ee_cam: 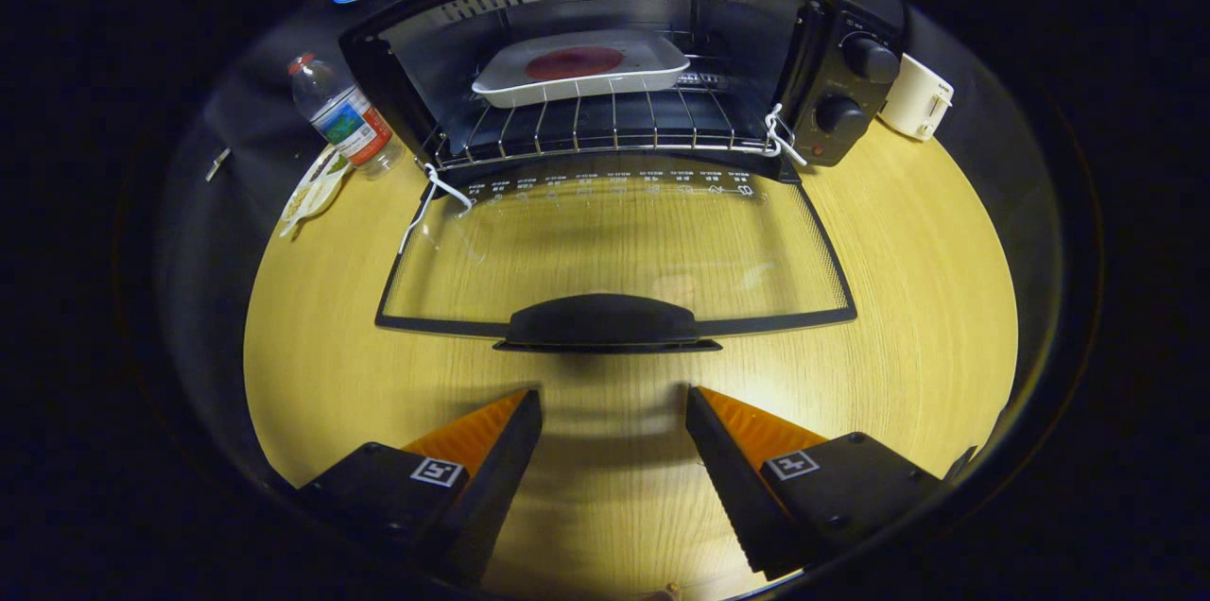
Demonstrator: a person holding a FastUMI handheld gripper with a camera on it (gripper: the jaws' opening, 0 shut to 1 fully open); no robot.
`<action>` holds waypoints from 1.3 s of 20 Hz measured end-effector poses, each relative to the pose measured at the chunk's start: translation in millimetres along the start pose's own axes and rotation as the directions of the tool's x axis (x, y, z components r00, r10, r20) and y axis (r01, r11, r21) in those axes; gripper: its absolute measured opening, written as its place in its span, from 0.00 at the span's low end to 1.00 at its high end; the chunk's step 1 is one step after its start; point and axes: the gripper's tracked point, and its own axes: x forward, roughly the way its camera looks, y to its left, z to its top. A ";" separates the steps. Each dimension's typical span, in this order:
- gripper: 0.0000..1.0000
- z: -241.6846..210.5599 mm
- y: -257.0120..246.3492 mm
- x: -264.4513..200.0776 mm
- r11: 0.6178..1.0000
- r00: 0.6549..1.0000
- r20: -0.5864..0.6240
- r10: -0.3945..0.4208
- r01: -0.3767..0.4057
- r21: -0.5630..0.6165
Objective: Open the toaster oven, put the food inside, and close the toaster oven door.
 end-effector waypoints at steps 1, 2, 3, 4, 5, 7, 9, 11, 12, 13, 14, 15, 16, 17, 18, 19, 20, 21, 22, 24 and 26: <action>1.00 3.1 -3.1 3.3 1.000 1.000 0.003 -0.020 0.020 -0.008; 1.00 4.8 -4.3 6.3 0.999 1.000 -0.001 -0.029 0.029 -0.016; 1.00 11.1 -3.5 8.6 0.999 0.999 0.012 -0.032 0.032 -0.019; 1.00 11.7 -4.1 11.3 0.999 0.999 0.006 -0.037 0.037 -0.017; 1.00 14.2 -3.9 10.5 0.999 0.999 0.005 -0.044 0.044 0.007; 1.00 14.1 -4.2 10.9 0.999 0.999 0.011 -0.049 0.049 0.015; 1.00 14.8 -3.6 7.6 0.998 0.999 0.009 -0.043 0.043 0.037; 1.00 17.2 -3.8 -0.8 0.998 0.999 0.015 -0.039 0.038 0.046; 1.00 19.7 -3.3 -6.9 0.998 0.999 0.031 -0.037 0.036 0.044; 1.00 21.0 -2.9 -13.8 0.999 0.998 0.049 -0.035 0.033 0.037; 1.00 23.2 -2.1 -21.7 0.999 0.997 0.071 -0.029 0.027 0.032; 1.00 27.5 -2.1 -30.2 0.999 0.995 0.100 -0.018 0.015 0.035; 1.00 30.7 -1.8 -37.4 0.999 0.992 0.127 -0.007 0.001 0.046; 1.00 38.9 -0.4 -45.6 0.998 0.985 0.171 0.011 -0.023 0.066; 1.00 45.0 0.5 -52.2 0.996 0.978 0.207 0.019 -0.035 0.078; 1.00 52.3 -4.1 -61.0 0.996 0.967 0.255 0.009 -0.032 0.084; 1.00 58.4 -8.2 -67.8 0.996 0.957 0.289 0.001 -0.025 0.081; 1.00 64.4 -11.7 -76.9 0.997 0.949 0.315 -0.004 -0.020 0.074; 1.00 68.2 -12.2 -84.5 0.997 0.942 0.336 -0.001 -0.024 0.068; 1.00 68.0 -10.8 -90.7 0.998 0.932 0.363 0.010 -0.033 0.057; 1.00 67.2 -9.7 -93.3 0.997 0.927 0.375 0.019 -0.046 0.063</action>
